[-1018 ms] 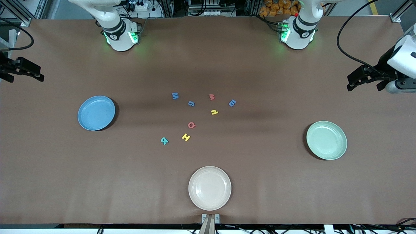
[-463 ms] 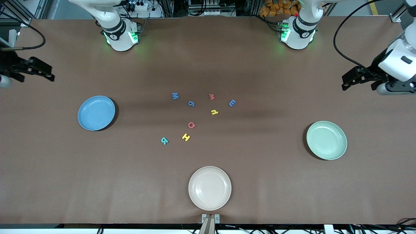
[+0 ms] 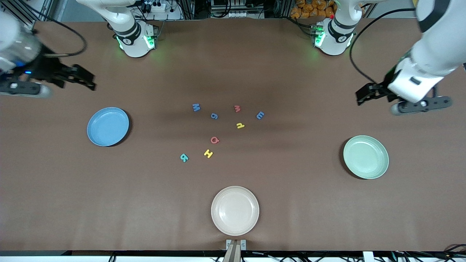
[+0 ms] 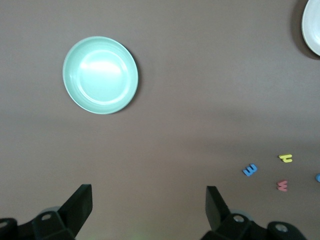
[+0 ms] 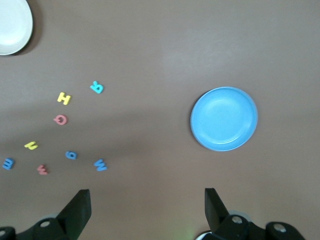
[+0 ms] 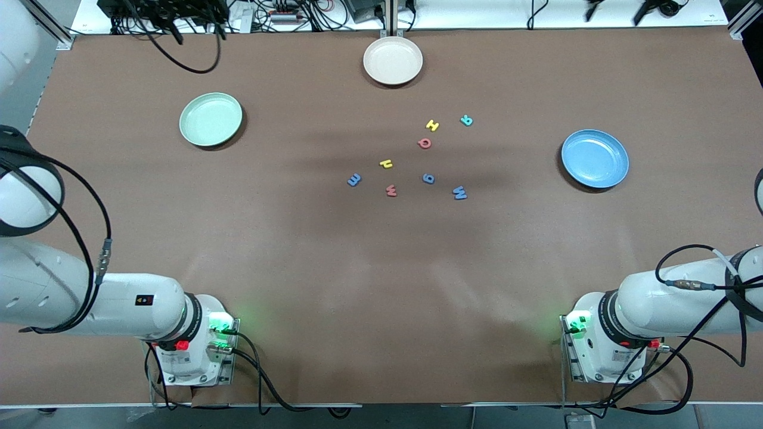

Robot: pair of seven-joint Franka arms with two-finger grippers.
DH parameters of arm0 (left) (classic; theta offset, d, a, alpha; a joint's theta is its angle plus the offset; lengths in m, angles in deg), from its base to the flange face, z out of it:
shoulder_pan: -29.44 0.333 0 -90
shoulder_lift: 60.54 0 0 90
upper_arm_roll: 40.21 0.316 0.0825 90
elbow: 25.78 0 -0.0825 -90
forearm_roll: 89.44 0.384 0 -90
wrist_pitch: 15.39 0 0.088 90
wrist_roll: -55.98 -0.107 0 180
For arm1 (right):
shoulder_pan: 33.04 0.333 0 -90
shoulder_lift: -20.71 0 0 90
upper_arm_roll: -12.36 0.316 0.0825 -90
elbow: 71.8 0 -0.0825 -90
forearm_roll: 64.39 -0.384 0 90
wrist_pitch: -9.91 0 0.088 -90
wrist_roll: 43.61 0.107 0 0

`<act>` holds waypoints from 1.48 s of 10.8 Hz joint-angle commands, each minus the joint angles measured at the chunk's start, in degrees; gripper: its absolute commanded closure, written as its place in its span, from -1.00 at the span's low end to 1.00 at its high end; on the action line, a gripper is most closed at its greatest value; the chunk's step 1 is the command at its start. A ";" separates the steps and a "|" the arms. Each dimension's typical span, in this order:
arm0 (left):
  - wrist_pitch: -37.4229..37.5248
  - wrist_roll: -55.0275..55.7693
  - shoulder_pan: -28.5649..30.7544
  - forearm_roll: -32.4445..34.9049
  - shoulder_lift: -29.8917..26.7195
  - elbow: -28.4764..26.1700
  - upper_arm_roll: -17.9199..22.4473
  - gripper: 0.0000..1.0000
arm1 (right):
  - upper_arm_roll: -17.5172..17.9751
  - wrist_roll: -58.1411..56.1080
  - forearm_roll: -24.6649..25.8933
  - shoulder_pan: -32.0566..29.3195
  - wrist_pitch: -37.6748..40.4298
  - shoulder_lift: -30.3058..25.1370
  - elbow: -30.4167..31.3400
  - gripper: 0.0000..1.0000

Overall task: Sort uppercase to blue plate, lowercase to green plate
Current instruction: 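Move the left gripper and the right gripper toward the foam letters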

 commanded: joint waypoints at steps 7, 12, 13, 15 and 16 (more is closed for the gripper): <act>-6.54 24.51 -1.73 -2.83 6.26 -2.74 -10.66 -1.00 | 9.20 13.94 -0.55 0.76 -23.16 -0.91 18.45 -1.00; -21.29 35.76 -5.94 -2.83 8.99 -12.65 -12.96 -1.00 | 9.55 14.03 -0.46 0.76 -33.75 1.98 25.24 -1.00; -23.76 37.61 -6.65 -2.83 9.34 -14.24 -13.66 -1.00 | 9.55 13.94 -0.46 0.76 -33.67 2.86 25.24 -1.00; -26.76 40.25 -8.66 -2.57 11.35 -15.57 -14.28 -1.00 | 9.46 14.03 -0.46 0.76 -33.75 4.09 25.42 -1.00; -28.51 40.96 -9.29 -2.22 12.15 -16.44 -14.28 -1.00 | 9.55 13.94 -0.46 0.76 -34.19 4.44 25.51 -1.00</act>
